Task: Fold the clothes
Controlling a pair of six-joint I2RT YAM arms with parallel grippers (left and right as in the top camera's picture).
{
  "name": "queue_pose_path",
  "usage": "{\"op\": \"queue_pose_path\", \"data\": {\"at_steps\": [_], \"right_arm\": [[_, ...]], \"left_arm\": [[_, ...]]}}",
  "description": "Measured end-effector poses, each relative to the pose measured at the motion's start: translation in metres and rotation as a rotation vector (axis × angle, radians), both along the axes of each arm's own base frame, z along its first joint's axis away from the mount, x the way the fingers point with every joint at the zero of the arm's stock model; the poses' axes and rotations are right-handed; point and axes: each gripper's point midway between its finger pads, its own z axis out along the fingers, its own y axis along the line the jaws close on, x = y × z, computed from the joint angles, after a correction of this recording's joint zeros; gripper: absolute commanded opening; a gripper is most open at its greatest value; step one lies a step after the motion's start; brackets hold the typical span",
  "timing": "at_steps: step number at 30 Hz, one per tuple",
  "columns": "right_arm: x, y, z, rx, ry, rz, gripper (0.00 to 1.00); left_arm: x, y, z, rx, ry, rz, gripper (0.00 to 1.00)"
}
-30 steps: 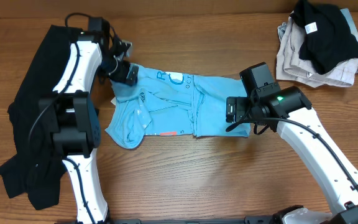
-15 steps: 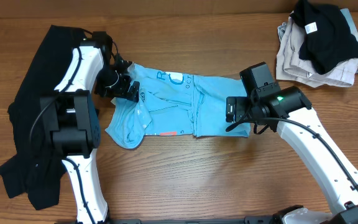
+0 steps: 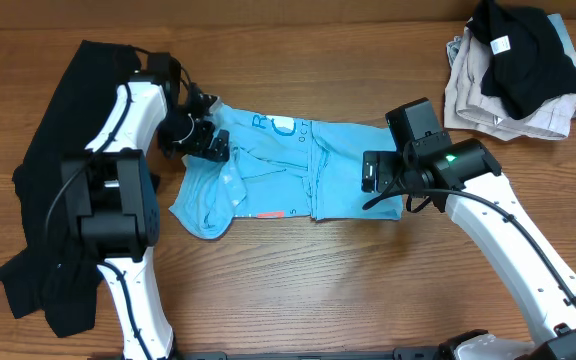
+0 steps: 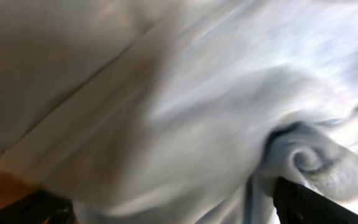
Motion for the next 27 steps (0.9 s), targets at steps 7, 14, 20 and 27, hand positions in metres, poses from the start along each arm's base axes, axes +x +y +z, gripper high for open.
{"op": "queue_pose_path", "data": {"at_steps": [7,14,20,27], "right_arm": [[0.0,0.0,0.0,0.0,0.0,0.0,1.0],[0.0,0.0,0.0,0.001,0.0,0.001,1.0],[0.002,0.007,0.001,0.038,-0.008,0.015,0.73],[0.022,0.035,0.006,0.184,-0.063,0.022,0.12]], "left_arm": [[-0.012,-0.022,-0.003,-0.025,-0.012,-0.066,0.9],[-0.012,-0.017,-0.01,0.038,-0.023,-0.004,0.51],[-0.014,0.002,-0.016,0.142,0.011,0.136,0.04],[-0.039,0.014,-0.012,0.209,0.162,0.211,0.04]]}}
